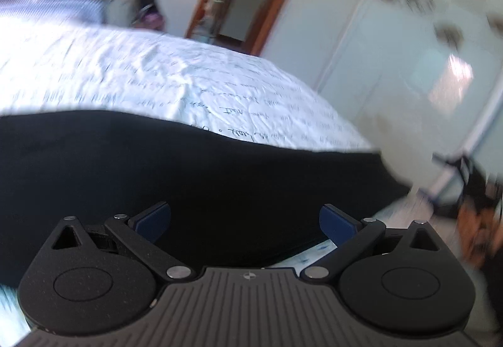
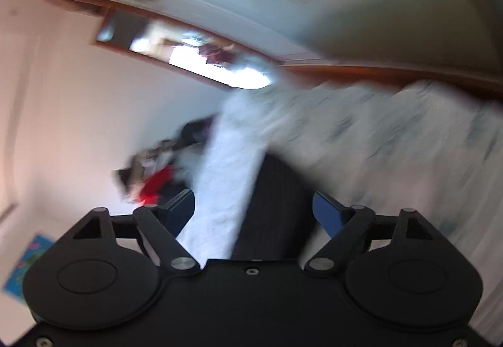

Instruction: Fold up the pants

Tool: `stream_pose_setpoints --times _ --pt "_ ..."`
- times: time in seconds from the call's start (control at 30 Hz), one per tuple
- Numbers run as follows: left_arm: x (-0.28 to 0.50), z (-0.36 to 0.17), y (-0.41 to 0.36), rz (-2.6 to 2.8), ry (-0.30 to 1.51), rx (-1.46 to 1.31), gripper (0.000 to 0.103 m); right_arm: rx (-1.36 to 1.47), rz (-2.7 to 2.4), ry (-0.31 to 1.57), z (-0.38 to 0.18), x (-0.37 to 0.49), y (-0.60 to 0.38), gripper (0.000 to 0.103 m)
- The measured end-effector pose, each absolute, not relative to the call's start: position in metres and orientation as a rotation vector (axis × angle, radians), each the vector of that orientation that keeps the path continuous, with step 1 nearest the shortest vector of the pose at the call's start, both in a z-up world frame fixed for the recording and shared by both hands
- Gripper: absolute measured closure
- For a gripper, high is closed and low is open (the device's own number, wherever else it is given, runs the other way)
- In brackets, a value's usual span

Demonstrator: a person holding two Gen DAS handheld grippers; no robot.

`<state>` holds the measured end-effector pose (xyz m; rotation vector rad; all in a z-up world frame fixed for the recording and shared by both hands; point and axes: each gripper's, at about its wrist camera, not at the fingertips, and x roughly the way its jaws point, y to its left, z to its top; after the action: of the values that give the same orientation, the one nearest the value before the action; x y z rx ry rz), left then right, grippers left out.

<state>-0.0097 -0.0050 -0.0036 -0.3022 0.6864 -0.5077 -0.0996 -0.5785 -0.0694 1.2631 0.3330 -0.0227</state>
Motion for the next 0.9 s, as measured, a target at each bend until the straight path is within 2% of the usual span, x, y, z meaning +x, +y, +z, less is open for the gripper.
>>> stream_pose_setpoints --times 0.13,0.23,0.4,0.5,0.67,0.7,0.73,0.77,0.8,0.87,0.9 --pt "-0.010 -0.035 -0.002 -0.455 0.840 -0.578 0.002 1.149 0.162 0.600 -0.066 -0.067 -0.491 0.019" --pt "-0.009 -0.038 0.000 -0.398 0.826 -0.645 0.002 1.063 0.161 0.782 -0.081 -0.045 -0.447 0.025" --pt "-0.022 -0.034 0.022 -0.382 0.869 -0.861 0.001 1.060 0.160 0.807 -0.070 -0.044 -0.442 0.025" --pt "-0.024 -0.048 0.031 -0.347 0.898 -0.890 0.002 1.088 0.131 0.786 -0.075 -0.044 -0.442 0.030" --pt "-0.020 -0.045 0.041 -0.324 0.919 -0.979 0.003 1.129 0.089 0.712 -0.080 -0.023 -0.435 0.031" --pt "-0.019 -0.046 0.044 -0.314 0.925 -0.999 0.003 1.125 0.090 0.708 -0.079 -0.021 -0.432 0.033" --pt "-0.018 -0.047 0.047 -0.295 0.928 -1.015 0.004 1.111 0.099 0.698 -0.076 -0.019 -0.428 0.040" --pt "-0.015 -0.047 0.050 -0.275 0.931 -1.026 0.006 1.095 0.113 0.687 -0.073 -0.018 -0.426 0.060" --pt "-0.011 -0.046 0.053 -0.260 0.928 -1.027 0.008 1.097 0.125 0.682 -0.073 -0.017 -0.425 0.074" --pt "-0.004 -0.042 0.061 -0.195 0.880 -1.017 0.016 1.111 0.133 0.673 -0.077 -0.016 -0.426 0.083" --pt "0.001 -0.041 0.064 -0.177 0.866 -1.016 0.020 1.111 0.130 0.681 -0.079 -0.016 -0.426 0.084"
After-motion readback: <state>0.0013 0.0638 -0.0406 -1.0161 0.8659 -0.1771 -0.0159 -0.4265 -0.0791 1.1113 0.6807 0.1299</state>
